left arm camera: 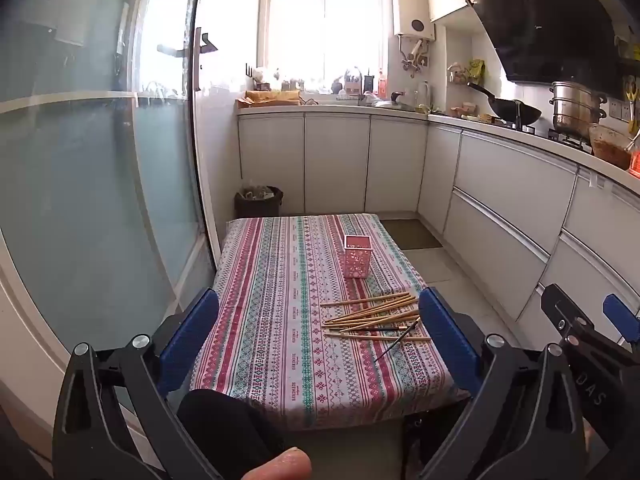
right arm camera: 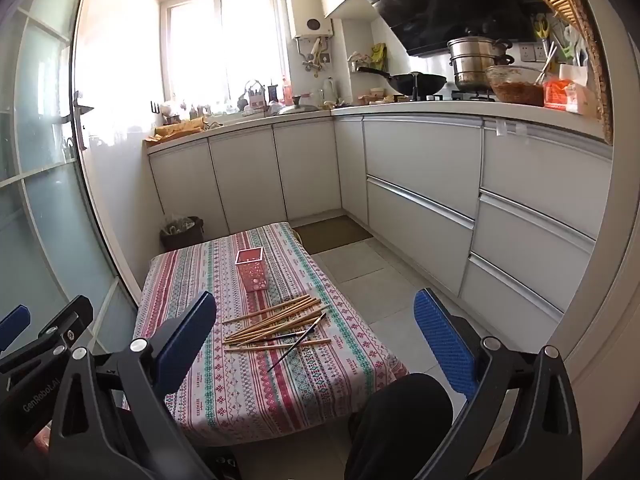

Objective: Organize utensils

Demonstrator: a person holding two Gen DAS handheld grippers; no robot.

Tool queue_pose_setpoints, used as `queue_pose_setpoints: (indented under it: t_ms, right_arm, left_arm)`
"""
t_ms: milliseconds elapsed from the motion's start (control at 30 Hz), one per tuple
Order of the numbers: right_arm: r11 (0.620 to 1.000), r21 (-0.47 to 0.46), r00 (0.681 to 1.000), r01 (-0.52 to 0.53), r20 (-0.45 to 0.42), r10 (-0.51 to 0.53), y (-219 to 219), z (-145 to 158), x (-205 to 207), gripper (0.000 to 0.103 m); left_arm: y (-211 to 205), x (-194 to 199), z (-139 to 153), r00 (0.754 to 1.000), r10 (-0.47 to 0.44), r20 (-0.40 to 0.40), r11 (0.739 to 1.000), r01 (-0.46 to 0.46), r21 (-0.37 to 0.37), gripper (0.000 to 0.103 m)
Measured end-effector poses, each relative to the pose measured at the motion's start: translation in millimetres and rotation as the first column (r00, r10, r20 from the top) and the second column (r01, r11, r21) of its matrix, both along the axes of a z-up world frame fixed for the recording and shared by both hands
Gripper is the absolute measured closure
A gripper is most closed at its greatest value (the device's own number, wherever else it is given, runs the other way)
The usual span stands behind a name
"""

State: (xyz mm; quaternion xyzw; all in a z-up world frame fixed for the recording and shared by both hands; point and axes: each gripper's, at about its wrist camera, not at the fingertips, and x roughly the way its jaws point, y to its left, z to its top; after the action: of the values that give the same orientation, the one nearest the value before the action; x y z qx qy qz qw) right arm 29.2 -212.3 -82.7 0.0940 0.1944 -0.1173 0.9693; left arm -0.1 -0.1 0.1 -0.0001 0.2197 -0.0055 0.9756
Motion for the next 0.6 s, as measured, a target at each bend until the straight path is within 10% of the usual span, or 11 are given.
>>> queue_pose_setpoints:
  t_ms: [600]
  right_arm:
    - [1.0,0.0,1.0,-0.002,-0.001,0.002,-0.6,2.8,1.0,0.007]
  left_arm:
    - [3.1,-3.0,6.0,1.0,0.011,-0.004,1.0,-0.012,-0.011,0.007]
